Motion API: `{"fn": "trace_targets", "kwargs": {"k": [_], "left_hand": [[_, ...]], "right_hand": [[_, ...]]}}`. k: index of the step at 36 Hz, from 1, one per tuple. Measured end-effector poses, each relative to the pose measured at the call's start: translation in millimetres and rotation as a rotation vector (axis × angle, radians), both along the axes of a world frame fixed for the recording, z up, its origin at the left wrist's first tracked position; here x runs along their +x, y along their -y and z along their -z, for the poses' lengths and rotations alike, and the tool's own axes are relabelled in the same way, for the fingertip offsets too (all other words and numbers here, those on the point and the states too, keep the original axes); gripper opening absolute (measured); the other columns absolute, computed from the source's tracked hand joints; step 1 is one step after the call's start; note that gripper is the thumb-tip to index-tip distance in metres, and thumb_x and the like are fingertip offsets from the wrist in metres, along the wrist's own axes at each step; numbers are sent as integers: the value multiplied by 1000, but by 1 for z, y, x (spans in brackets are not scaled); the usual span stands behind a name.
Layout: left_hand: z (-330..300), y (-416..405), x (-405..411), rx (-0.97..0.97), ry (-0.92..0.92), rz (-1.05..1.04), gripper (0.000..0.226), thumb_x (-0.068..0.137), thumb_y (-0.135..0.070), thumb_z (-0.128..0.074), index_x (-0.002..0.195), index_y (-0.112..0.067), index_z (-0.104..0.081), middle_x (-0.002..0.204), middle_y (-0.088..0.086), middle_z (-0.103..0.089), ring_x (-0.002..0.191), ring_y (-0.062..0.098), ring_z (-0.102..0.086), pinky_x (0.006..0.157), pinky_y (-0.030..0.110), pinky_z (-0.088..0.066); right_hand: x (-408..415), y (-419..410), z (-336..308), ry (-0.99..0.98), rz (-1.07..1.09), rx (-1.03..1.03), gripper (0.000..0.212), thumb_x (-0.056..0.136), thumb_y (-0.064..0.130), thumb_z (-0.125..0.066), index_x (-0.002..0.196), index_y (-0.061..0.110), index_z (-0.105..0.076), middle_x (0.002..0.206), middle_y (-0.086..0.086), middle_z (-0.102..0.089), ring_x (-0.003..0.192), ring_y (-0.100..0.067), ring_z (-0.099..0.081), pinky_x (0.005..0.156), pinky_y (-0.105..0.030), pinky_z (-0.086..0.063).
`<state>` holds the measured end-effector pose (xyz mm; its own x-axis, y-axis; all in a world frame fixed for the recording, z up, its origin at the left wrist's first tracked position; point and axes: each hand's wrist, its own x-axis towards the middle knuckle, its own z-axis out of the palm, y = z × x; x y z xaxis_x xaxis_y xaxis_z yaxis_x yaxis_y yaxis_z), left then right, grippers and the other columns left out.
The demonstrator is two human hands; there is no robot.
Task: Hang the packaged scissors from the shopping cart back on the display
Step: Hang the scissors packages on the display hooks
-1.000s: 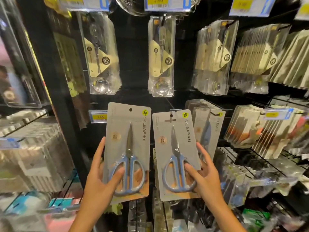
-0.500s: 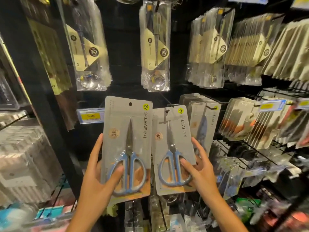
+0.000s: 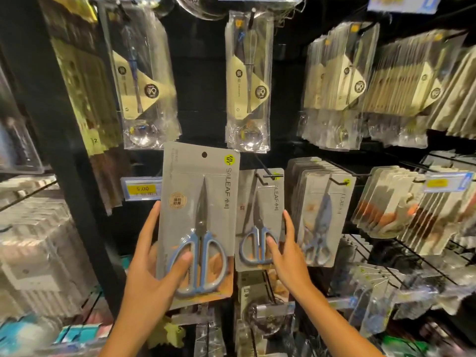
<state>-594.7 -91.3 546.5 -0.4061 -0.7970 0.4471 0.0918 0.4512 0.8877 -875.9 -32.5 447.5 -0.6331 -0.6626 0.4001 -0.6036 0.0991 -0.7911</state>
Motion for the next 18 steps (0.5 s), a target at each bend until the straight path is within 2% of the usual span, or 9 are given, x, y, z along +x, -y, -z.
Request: {"fn": "trace_targets", "kwargs": {"k": [1,3,4,5,6,7,9,13,18], "left_hand": [[0,1,-2,-5,-3,-4,89,79,-29,-74,143,-66,-25,143,-31,-49,125,3,-58,86,20,-51],[-1,3,-6,-14,-10,-11,89,79,-27,-74,144,-64,-26,142,-33,-49,125,0,-57,83,17,-53],[-1,4,-8,-19,-16,-15,89,79,-26,-73,145,-63,-27,141,-35,-49,125,-2,-56,81,13,-54],[-1,5,-9,-22,-23,-19,88,79,-25,-73,145,-62,-28,139,-36,-50,124,-5,-56,79,9,-53],[-1,5,-11,-21,-30,-21,88,79,-23,-73,145,-61,-29,138,-37,-51,123,-7,-56,78,5,-51],[-1,5,-12,-17,-36,-21,88,79,-23,-73,144,-61,-29,137,-37,-51,122,-8,-56,78,3,-49],[-2,4,-13,-10,-41,-22,88,78,-24,-73,145,-61,-29,135,-39,-51,122,-10,-55,76,2,-49],[-4,-1,-15,-25,-42,-43,88,80,-16,-71,148,-52,-28,126,-47,-52,114,-16,-56,74,0,-47],[-6,-4,-13,-33,-48,-45,87,80,-15,-70,149,-48,-28,125,-49,-52,113,-16,-57,77,1,-48]], "right_hand": [[-4,7,0,-13,-8,8,75,102,50,-45,146,65,14,74,14,-51,46,-14,-54,37,-29,-39],[-14,23,1,-21,5,41,75,103,48,-43,147,62,16,93,4,-56,53,-2,-57,41,-22,-43],[-19,30,2,-18,14,56,76,104,47,-43,148,60,17,102,-6,-64,54,-5,-59,42,-24,-46],[-23,38,2,-18,24,69,77,105,45,-43,147,61,19,104,-8,-69,53,-11,-59,43,-30,-49],[-27,45,3,-19,33,85,78,105,44,-43,144,63,21,97,-8,-70,53,-16,-60,47,-41,-53],[-30,52,2,-20,35,101,79,105,44,-43,142,63,24,93,-8,-70,53,-21,-60,49,-46,-54],[-34,63,-1,-16,34,128,79,105,44,-43,147,58,22,105,-9,-69,60,-23,-63,53,-46,-55],[-38,76,-10,7,43,139,75,106,40,-44,156,44,11,137,-10,-58,99,-36,-67,80,-52,-57],[-41,83,-10,42,38,83,73,105,39,-46,157,44,6,146,-10,-51,112,-37,-63,89,-53,-54]]}}
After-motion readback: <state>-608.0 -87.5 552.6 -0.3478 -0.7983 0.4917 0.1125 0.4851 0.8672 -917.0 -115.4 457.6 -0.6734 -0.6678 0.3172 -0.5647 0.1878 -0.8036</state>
